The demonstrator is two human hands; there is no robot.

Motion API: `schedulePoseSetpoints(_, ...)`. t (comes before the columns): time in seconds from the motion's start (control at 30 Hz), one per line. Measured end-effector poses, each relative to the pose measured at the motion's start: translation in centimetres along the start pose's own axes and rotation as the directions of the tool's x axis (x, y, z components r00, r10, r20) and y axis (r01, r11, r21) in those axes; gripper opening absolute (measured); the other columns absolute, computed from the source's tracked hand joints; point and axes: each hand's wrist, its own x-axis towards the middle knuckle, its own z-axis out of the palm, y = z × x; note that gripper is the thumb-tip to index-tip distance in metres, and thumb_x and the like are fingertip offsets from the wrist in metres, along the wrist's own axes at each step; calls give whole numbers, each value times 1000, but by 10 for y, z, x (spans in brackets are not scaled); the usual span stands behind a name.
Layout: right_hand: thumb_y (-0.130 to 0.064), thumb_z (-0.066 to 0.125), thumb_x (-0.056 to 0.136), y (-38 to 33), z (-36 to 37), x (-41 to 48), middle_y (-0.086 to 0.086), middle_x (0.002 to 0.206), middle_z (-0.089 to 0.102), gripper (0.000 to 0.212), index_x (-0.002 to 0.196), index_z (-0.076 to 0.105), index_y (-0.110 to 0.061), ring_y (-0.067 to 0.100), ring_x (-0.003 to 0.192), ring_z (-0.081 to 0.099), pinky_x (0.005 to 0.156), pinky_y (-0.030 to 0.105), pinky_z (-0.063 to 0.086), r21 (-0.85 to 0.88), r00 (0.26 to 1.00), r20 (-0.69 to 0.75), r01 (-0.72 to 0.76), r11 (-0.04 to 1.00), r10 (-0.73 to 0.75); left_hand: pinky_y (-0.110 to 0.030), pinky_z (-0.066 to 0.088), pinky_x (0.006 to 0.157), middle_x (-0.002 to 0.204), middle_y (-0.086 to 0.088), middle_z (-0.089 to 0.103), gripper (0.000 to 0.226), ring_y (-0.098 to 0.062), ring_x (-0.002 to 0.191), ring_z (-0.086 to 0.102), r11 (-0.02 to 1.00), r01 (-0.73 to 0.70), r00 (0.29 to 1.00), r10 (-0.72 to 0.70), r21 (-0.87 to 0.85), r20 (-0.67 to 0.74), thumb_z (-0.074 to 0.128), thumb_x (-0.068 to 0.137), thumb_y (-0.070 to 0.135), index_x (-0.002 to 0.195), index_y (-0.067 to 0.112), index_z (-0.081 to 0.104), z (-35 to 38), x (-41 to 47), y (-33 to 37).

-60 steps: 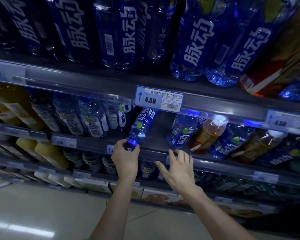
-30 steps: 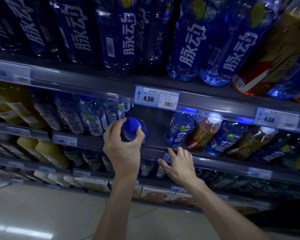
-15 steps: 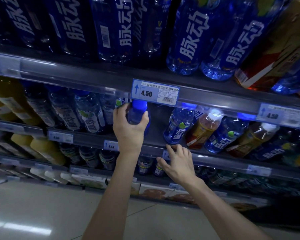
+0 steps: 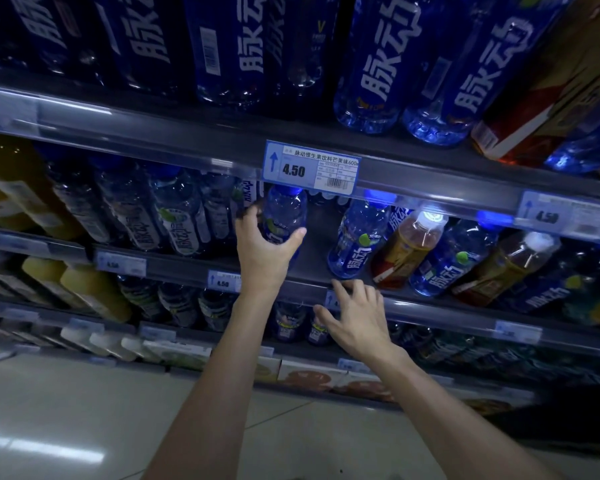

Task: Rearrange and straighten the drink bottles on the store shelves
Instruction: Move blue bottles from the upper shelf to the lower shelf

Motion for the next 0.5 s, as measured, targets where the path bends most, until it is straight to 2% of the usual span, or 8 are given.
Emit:
schedulePoseSetpoints(0.07, -71, 26, 84, -1, 1, 0, -1, 127, 43, 74, 141, 39, -25, 24, 120, 36, 109, 44, 25, 0, 1000, -2, -1, 1000, 1, -7, 35, 90, 125, 6, 47, 74, 0, 110, 46, 1000, 5, 999, -6, 16, 45, 82, 69, 35, 131, 23, 42, 0, -3, -13)
schedulePoseSetpoints(0.13, -71, 25, 84, 0, 1, 0, -1, 128, 43, 75, 141, 39, -25, 24, 121, 36, 109, 44, 24, 2, 1000, -2, 2, 1000, -2, -12, 37, 89, 125, 6, 48, 71, -5, 111, 48, 999, 35, 997, -38, 37, 73, 81, 71, 30, 130, 22, 43, 1, -2, -22)
schedulePoseSetpoints(0.23, -71, 25, 84, 0, 2, 0, -1, 129, 43, 75, 141, 40, -25, 24, 121, 36, 109, 44, 25, 3, 1000, -7, 8, 1000, -8, 1, 34, 73, 111, 11, 54, 59, -4, 98, 53, 994, 84, 991, -91, 72, 95, 80, 72, 28, 122, 23, 48, 1, 3, -29)
schedulePoseSetpoints(0.3, -71, 26, 84, 0, 3, 0, -1, 129, 43, 75, 140, 40, -25, 24, 121, 36, 109, 45, 25, 4, 1000, -12, 9, 1000, -9, 4, 34, 66, 103, 15, 57, 56, -3, 90, 56, 993, 85, 991, -92, 76, 96, 81, 71, 29, 117, 25, 50, 1, 5, -31)
schedulePoseSetpoints(0.5, -70, 28, 85, 0, 3, -1, 0, 129, 44, 72, 141, 40, -25, 24, 122, 36, 110, 46, 24, 12, 1000, -10, 4, 1000, -4, -12, 42, 80, 110, 7, 64, 57, -7, 98, 60, 995, 65, 996, -69, 70, 59, 84, 69, 30, 116, 23, 52, 11, -1, -31)
